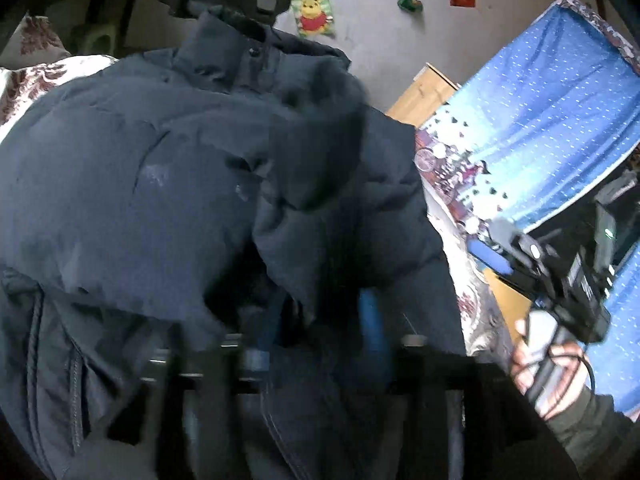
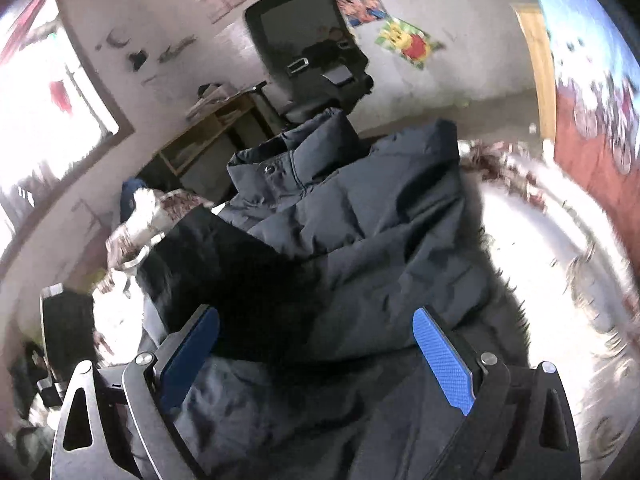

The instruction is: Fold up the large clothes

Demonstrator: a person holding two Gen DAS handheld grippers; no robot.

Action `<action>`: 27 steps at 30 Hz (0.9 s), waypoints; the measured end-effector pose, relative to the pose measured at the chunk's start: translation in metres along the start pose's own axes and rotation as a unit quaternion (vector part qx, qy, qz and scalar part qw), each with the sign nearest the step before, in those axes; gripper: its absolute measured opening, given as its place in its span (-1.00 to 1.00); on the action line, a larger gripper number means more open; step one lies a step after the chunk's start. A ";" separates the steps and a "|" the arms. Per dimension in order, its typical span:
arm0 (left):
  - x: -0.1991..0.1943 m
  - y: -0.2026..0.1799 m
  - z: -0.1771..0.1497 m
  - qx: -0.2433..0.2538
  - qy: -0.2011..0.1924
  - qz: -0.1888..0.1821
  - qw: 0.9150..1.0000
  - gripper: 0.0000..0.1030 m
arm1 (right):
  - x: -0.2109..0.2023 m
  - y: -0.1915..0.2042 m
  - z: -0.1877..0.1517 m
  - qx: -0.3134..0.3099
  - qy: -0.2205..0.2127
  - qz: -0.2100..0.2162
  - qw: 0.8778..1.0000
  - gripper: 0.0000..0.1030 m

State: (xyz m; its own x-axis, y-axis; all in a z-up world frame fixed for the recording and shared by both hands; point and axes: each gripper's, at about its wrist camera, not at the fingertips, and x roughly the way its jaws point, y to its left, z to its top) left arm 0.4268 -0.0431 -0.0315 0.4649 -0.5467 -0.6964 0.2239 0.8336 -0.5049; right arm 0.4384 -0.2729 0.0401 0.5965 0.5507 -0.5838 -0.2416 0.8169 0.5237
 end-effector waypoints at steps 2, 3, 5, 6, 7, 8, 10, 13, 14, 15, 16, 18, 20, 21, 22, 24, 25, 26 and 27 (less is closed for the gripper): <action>-0.004 -0.002 0.000 0.007 -0.006 -0.009 1.000 0.22 | 0.004 -0.003 0.000 0.029 0.001 0.026 0.999 0.90; -0.006 -0.002 0.001 0.010 -0.008 -0.009 1.000 0.27 | 0.006 -0.005 -0.001 0.045 0.004 0.043 0.998 0.90; -0.011 0.000 -0.002 0.010 -0.004 -0.014 1.000 0.27 | 0.009 -0.006 -0.002 0.064 0.008 0.061 0.996 0.90; -0.015 0.002 -0.002 0.006 -0.002 -0.016 1.000 0.27 | 0.011 -0.006 -0.004 0.071 0.010 0.066 0.995 0.90; -0.020 0.004 -0.001 0.003 -0.003 -0.015 1.000 0.27 | 0.011 -0.007 -0.005 0.078 0.011 0.074 0.994 0.90; -0.025 0.006 -0.002 0.002 -0.006 -0.010 1.000 0.27 | 0.012 -0.006 -0.005 0.083 0.013 0.078 0.993 0.90; -0.037 0.012 -0.001 -0.001 -0.018 0.017 1.000 0.27 | 0.015 -0.005 -0.008 0.083 0.022 0.059 0.995 0.90; -0.059 0.027 -0.001 -0.009 -0.041 0.068 0.997 0.35 | 0.021 -0.004 -0.010 0.072 0.037 0.019 0.997 0.90; -0.065 0.031 -0.001 -0.011 -0.049 0.083 0.995 0.43 | 0.026 -0.003 -0.012 0.064 0.049 0.000 0.997 0.90; -0.072 0.036 -0.001 -0.017 -0.063 0.099 0.993 0.64 | 0.032 -0.003 -0.013 0.055 0.059 -0.009 0.997 0.90; -0.078 0.041 0.000 -0.022 -0.073 0.110 0.991 0.80 | 0.040 -0.003 -0.015 0.047 0.069 -0.018 0.996 0.90; -0.088 0.053 -0.001 -0.035 -0.082 0.128 0.988 0.85 | 0.055 -0.007 -0.021 0.052 0.092 -0.036 0.994 0.90; -0.099 0.064 -0.003 -0.051 -0.092 0.137 0.985 0.86 | 0.065 -0.012 -0.028 0.078 0.106 -0.031 0.991 0.81; -0.106 0.069 -0.003 -0.059 -0.102 0.141 0.983 0.86 | 0.068 -0.013 -0.032 0.089 0.111 -0.031 0.989 0.62; -0.111 0.073 -0.004 -0.065 -0.108 0.146 0.981 0.88 | 0.070 -0.012 -0.035 0.095 0.115 -0.030 0.988 0.41; -0.123 0.082 -0.006 -0.075 -0.116 0.153 0.979 0.97 | 0.073 -0.009 -0.044 0.110 0.127 -0.022 0.986 0.20; -0.128 0.086 -0.007 -0.080 -0.122 0.157 0.977 0.97 | 0.073 -0.005 -0.049 0.108 0.132 -0.027 0.985 0.10; -0.135 0.090 -0.009 -0.083 -0.124 0.158 0.976 0.97 | 0.072 -0.001 -0.050 0.101 0.133 -0.033 0.985 0.06; -0.140 0.093 -0.010 -0.086 -0.126 0.160 0.975 0.97 | 0.069 0.001 -0.051 0.096 0.132 -0.039 0.986 -0.07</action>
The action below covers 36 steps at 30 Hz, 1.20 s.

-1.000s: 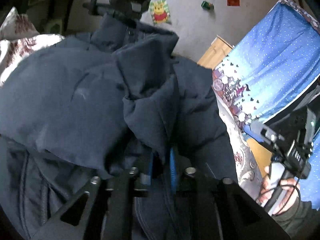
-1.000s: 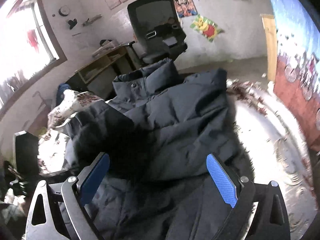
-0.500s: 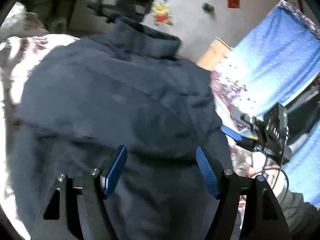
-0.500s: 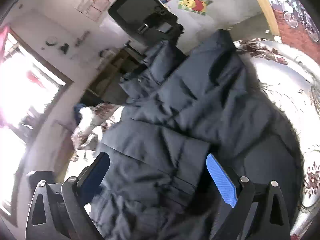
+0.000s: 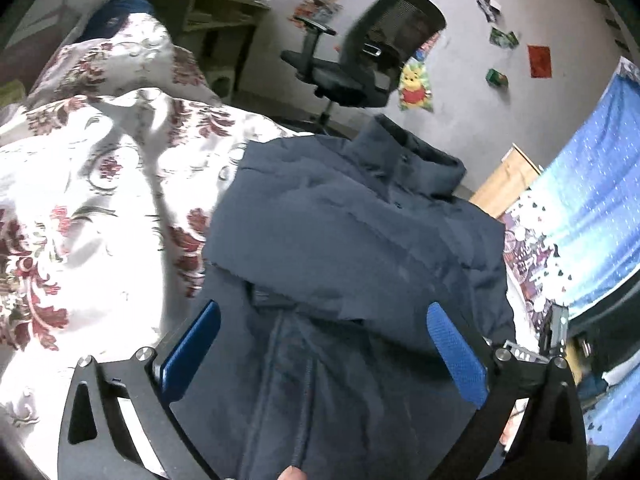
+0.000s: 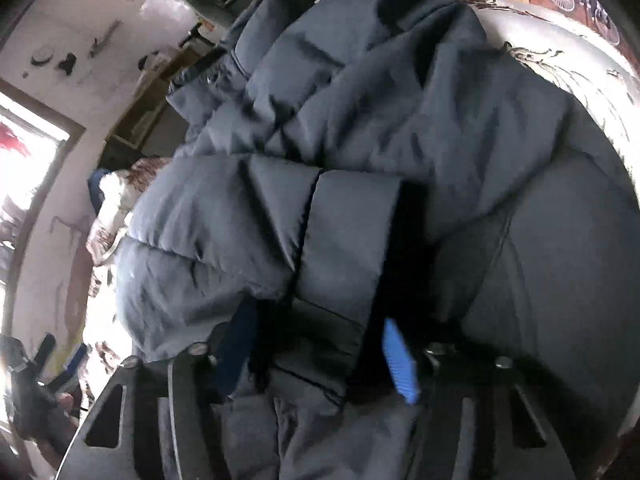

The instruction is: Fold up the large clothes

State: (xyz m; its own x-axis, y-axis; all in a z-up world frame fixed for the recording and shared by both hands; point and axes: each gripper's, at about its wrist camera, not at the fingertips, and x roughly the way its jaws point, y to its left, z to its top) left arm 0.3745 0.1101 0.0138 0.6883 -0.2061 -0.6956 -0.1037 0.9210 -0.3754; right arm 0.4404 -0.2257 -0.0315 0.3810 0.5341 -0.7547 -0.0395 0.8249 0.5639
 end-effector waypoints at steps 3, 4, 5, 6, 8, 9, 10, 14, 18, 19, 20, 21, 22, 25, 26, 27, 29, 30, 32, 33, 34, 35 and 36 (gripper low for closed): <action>-0.009 0.009 0.001 -0.005 -0.002 0.008 1.000 0.97 | -0.016 0.001 -0.001 0.001 -0.009 -0.011 1.000 -0.80; -0.011 0.011 0.001 -0.005 -0.001 0.012 1.000 0.97 | -0.023 0.003 -0.001 0.004 -0.014 0.000 1.000 -0.83; -0.012 0.014 0.001 -0.005 -0.001 0.015 1.000 0.97 | -0.029 0.006 0.000 0.003 -0.023 0.006 1.000 -0.84; -0.014 0.015 0.001 -0.005 -0.001 0.019 1.000 0.97 | -0.038 0.008 0.001 -0.002 -0.036 0.012 0.999 -0.86; -0.014 0.017 0.000 0.002 0.002 0.034 0.999 0.97 | -0.068 0.023 0.009 -0.036 -0.079 0.019 0.996 -0.87; -0.015 0.016 0.000 0.007 0.001 0.040 0.999 0.97 | -0.081 0.029 0.014 -0.054 -0.099 0.014 0.994 -0.87; -0.016 0.016 0.000 0.012 0.000 0.046 0.999 0.97 | -0.089 0.034 0.017 -0.066 -0.114 0.009 0.991 -0.87; -0.011 0.012 0.006 0.029 -0.003 0.061 0.998 0.97 | -0.119 0.050 0.040 -0.113 -0.175 -0.048 0.977 -0.87; 0.006 0.013 0.021 0.022 -0.013 0.081 0.996 0.97 | -0.099 0.039 0.056 -0.119 -0.156 -0.095 0.976 -0.87; 0.013 0.014 0.026 0.014 -0.011 0.083 0.996 0.97 | -0.089 0.035 0.057 -0.122 -0.144 -0.106 0.976 -0.86; 0.020 0.018 0.032 0.010 -0.008 0.083 0.996 0.97 | -0.080 0.033 0.057 -0.130 -0.133 -0.120 0.975 -0.86; 0.026 0.019 0.036 0.006 -0.006 0.083 0.996 0.97 | -0.073 0.035 0.056 -0.140 -0.127 -0.136 0.972 -0.80; 0.034 0.020 0.041 0.004 -0.004 0.084 0.996 0.97 | -0.069 0.036 0.054 -0.147 -0.128 -0.147 0.970 -0.80; 0.051 0.015 0.053 0.018 0.000 0.082 0.996 0.97 | -0.068 0.043 0.056 -0.181 -0.158 -0.180 0.954 -0.27; 0.060 0.012 0.058 0.027 0.003 0.083 0.996 0.97 | -0.068 0.048 0.058 -0.188 -0.168 -0.185 0.950 -0.03; 0.068 0.009 0.061 0.034 0.004 0.082 0.996 0.97 | -0.067 0.054 0.060 -0.200 -0.182 -0.185 0.945 0.32; 0.082 0.002 0.065 0.047 0.003 0.074 0.996 0.97 | -0.059 0.065 0.065 -0.225 -0.191 -0.190 0.937 0.35; 0.090 -0.002 0.066 0.051 0.004 0.068 0.996 0.97 | -0.051 0.070 0.067 -0.239 -0.185 -0.173 0.937 0.35; 0.104 -0.009 0.068 0.058 0.004 0.054 0.997 0.97 | -0.031 0.077 0.071 -0.259 -0.158 -0.140 0.942 0.32; 0.110 -0.012 0.068 0.063 0.005 0.046 0.997 0.97 | -0.019 0.078 0.072 -0.268 -0.142 -0.128 0.944 0.30; 0.117 -0.016 0.067 0.069 0.005 0.040 0.997 0.97 | -0.011 0.080 0.072 -0.276 -0.131 -0.123 0.944 0.19; 0.124 -0.020 0.066 0.077 0.007 0.038 0.996 0.97 | 0.000 0.081 0.071 -0.288 -0.115 -0.117 0.944 0.11; 0.132 -0.023 0.064 0.087 0.012 0.036 0.996 0.97 | 0.014 0.080 0.068 -0.300 -0.095 -0.110 0.943 0.01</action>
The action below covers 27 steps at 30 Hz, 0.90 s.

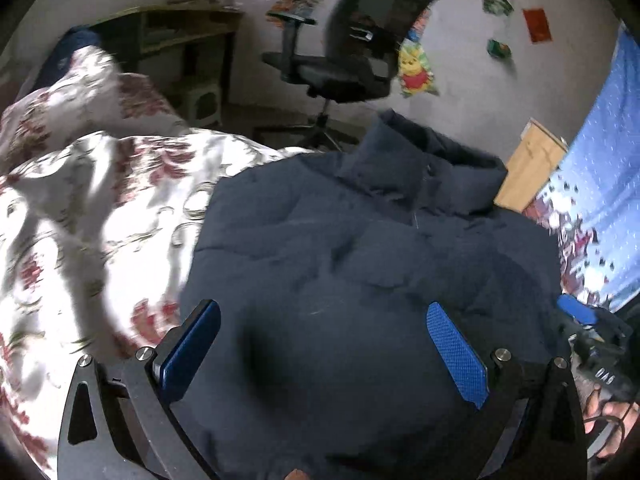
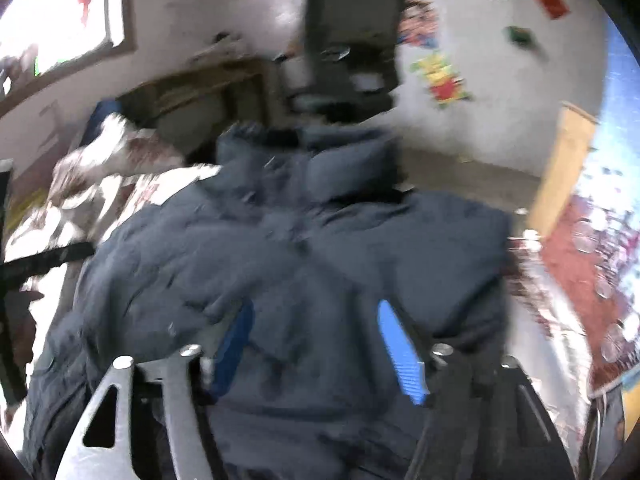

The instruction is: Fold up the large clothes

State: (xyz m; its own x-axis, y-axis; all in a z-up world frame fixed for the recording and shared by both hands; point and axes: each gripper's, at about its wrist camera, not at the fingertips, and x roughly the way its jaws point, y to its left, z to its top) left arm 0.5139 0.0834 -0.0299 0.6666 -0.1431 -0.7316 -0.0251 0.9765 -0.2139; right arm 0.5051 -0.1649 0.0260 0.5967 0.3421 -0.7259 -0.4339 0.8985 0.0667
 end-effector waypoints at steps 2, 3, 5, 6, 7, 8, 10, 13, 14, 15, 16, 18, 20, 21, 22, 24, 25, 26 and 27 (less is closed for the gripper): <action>0.017 -0.006 -0.004 0.024 0.014 -0.001 1.000 0.97 | 0.016 0.006 -0.007 -0.015 0.019 0.007 1.000 0.00; 0.026 -0.009 -0.007 0.039 0.021 0.007 0.999 0.97 | 0.024 0.007 -0.013 -0.023 0.025 0.009 0.999 0.00; 0.040 -0.014 -0.016 0.072 0.025 0.025 0.997 0.97 | 0.035 0.004 -0.022 -0.026 0.026 0.016 0.999 0.00; 0.044 -0.015 -0.020 0.084 0.024 0.030 0.996 0.97 | 0.039 0.001 -0.028 -0.020 0.023 0.024 0.999 0.01; 0.049 -0.016 -0.024 0.092 0.022 0.033 0.995 0.98 | 0.043 0.000 -0.031 -0.015 0.019 0.029 0.999 0.01; 0.052 -0.015 -0.029 0.098 0.018 0.036 0.994 0.98 | 0.044 0.000 -0.035 -0.013 0.015 0.032 0.999 0.01; 0.058 -0.014 -0.036 0.105 0.013 0.043 0.993 0.98 | 0.048 0.001 -0.041 -0.018 0.005 0.030 0.999 0.01; 0.065 -0.015 -0.040 0.112 0.016 0.053 0.992 0.99 | 0.051 0.003 -0.043 -0.024 0.000 0.026 0.999 0.01; 0.065 -0.015 -0.037 0.110 0.019 0.052 0.992 0.99 | 0.049 0.002 -0.043 -0.020 0.000 0.030 0.999 0.01; 0.063 -0.013 -0.035 0.103 0.018 0.048 0.993 0.98 | 0.046 0.000 -0.041 -0.015 0.001 0.037 0.999 0.01; 0.059 -0.012 -0.033 0.093 0.016 0.040 0.995 0.98 | 0.041 -0.003 -0.038 -0.014 0.003 0.046 0.999 0.01; 0.049 -0.008 -0.025 0.077 0.017 0.020 0.997 0.98 | 0.034 -0.008 -0.031 -0.018 0.005 0.063 0.998 0.03; 0.040 -0.005 -0.007 0.066 0.014 -0.012 0.998 0.98 | 0.023 -0.016 -0.016 -0.016 -0.003 0.072 0.997 0.06; 0.038 -0.004 0.005 0.064 0.014 -0.018 0.998 0.98 | 0.015 -0.023 -0.002 -0.013 -0.014 0.069 0.997 0.15; 0.037 -0.005 0.022 0.061 0.011 -0.018 0.998 0.98 | 0.010 -0.029 0.011 -0.011 -0.025 0.063 0.998 0.31; 0.035 -0.007 0.049 0.053 -0.003 -0.009 0.999 0.98 | 0.006 -0.041 0.044 -0.003 -0.041 0.043 0.998 0.45; 0.036 -0.009 0.070 0.046 -0.011 -0.006 0.999 0.98 | 0.007 -0.046 0.057 0.002 -0.046 0.038 0.998 0.45; 0.038 -0.010 0.084 0.039 -0.017 -0.008 0.999 0.98 | 0.011 -0.056 0.080 0.011 -0.050 0.031 0.998 0.45; 0.041 -0.011 0.098 0.031 -0.020 -0.012 0.999 0.98 | 0.016 -0.062 0.093 0.017 -0.047 0.026 0.998 0.45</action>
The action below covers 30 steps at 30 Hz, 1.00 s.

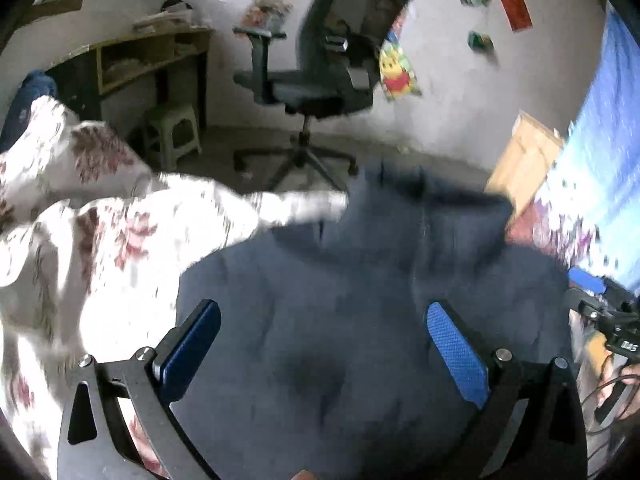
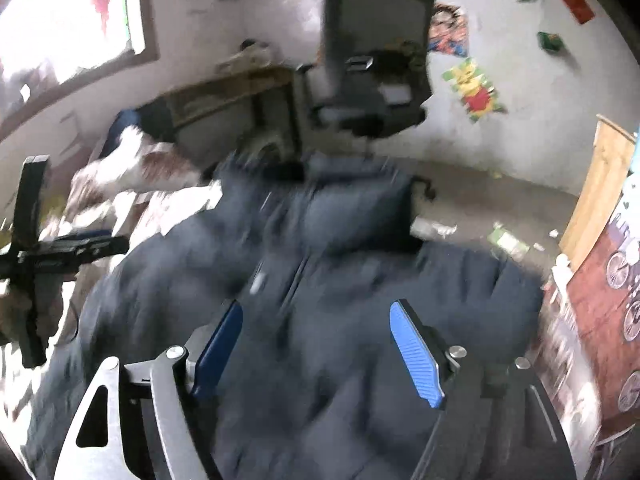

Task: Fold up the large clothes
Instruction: 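Grasp the jacket hem with the left tool while the right tool grasps it too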

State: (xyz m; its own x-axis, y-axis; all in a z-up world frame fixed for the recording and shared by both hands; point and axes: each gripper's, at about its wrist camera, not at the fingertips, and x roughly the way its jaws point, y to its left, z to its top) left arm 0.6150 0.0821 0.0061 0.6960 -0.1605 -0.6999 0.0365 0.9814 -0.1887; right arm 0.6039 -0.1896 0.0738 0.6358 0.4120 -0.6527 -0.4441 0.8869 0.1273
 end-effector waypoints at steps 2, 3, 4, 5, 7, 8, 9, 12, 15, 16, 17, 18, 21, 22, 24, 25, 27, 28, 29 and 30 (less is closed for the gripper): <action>0.018 -0.001 0.032 -0.016 0.009 -0.001 1.000 0.98 | 0.020 -0.017 0.035 0.021 0.012 -0.013 1.000 0.45; 0.028 -0.003 0.045 -0.019 0.017 0.000 1.000 0.98 | 0.032 -0.025 0.051 0.030 0.021 -0.016 0.999 0.45; 0.040 -0.006 0.058 -0.018 0.025 -0.003 1.000 0.98 | 0.044 -0.030 0.063 0.032 0.035 -0.016 0.999 0.45; 0.048 -0.007 0.066 -0.014 0.032 -0.004 0.999 0.98 | 0.055 -0.034 0.073 0.031 0.055 -0.016 0.998 0.45; 0.072 -0.014 0.085 0.003 0.058 0.008 0.998 0.96 | 0.077 -0.039 0.089 0.025 0.092 -0.022 0.995 0.45; 0.080 -0.016 0.089 0.008 0.068 0.015 0.998 0.96 | 0.089 -0.040 0.097 0.022 0.117 -0.023 0.993 0.45; 0.089 -0.018 0.092 0.011 0.078 0.023 0.997 0.95 | 0.098 -0.040 0.103 0.020 0.132 -0.021 0.991 0.45; 0.107 -0.025 0.095 0.004 0.103 0.026 0.994 0.94 | 0.116 -0.032 0.112 0.009 0.160 -0.017 0.987 0.45; 0.119 -0.030 0.093 0.005 0.121 0.025 0.992 0.50 | 0.135 -0.021 0.111 -0.014 0.180 -0.036 0.983 0.45; 0.123 -0.032 0.092 0.007 0.127 0.024 0.992 0.22 | 0.137 -0.018 0.111 -0.019 0.175 -0.038 0.984 0.44; 0.128 -0.035 0.091 0.011 0.138 0.025 0.990 0.10 | 0.138 -0.016 0.111 -0.019 0.171 -0.038 0.984 0.42; 0.133 -0.037 0.089 0.018 0.151 0.026 0.988 -0.18 | 0.139 -0.015 0.111 -0.017 0.169 -0.039 0.985 0.32; 0.136 -0.041 0.084 0.023 0.156 0.019 0.987 -0.69 | 0.138 -0.017 0.112 -0.009 0.162 -0.040 0.986 -0.28; 0.131 -0.040 0.083 0.017 0.142 0.011 0.990 -0.80 | 0.137 -0.020 0.113 -0.003 0.159 -0.037 0.987 -0.51; 0.119 -0.036 0.083 -0.001 0.113 -0.008 0.994 -0.86 | 0.133 -0.024 0.112 0.008 0.161 -0.022 0.987 -0.91; 0.108 -0.031 0.080 -0.014 0.091 -0.025 0.995 -0.88 | 0.131 -0.024 0.110 0.003 0.162 -0.022 0.987 -0.90; 0.094 -0.025 0.076 -0.016 0.068 -0.038 0.997 -0.90 | 0.125 -0.020 0.108 -0.015 0.161 -0.026 0.987 -0.90; 0.088 -0.021 0.073 -0.012 0.063 -0.039 0.997 -0.91 | 0.120 -0.017 0.106 -0.021 0.156 -0.022 0.987 -0.90; 0.087 -0.019 0.074 -0.010 0.062 -0.040 0.997 -0.91 | 0.116 -0.014 0.106 -0.027 0.150 -0.017 0.988 -0.90; 0.082 -0.016 0.072 -0.009 0.060 -0.045 0.997 -0.92 | 0.111 -0.010 0.105 -0.035 0.143 -0.014 0.989 -0.90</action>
State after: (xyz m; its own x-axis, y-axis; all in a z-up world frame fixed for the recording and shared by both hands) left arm 0.7230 0.0613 0.0009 0.5989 -0.2605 -0.7572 0.0807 0.9604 -0.2666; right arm 0.7453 -0.1310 0.0782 0.4491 0.3024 -0.8408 -0.4776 0.8765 0.0601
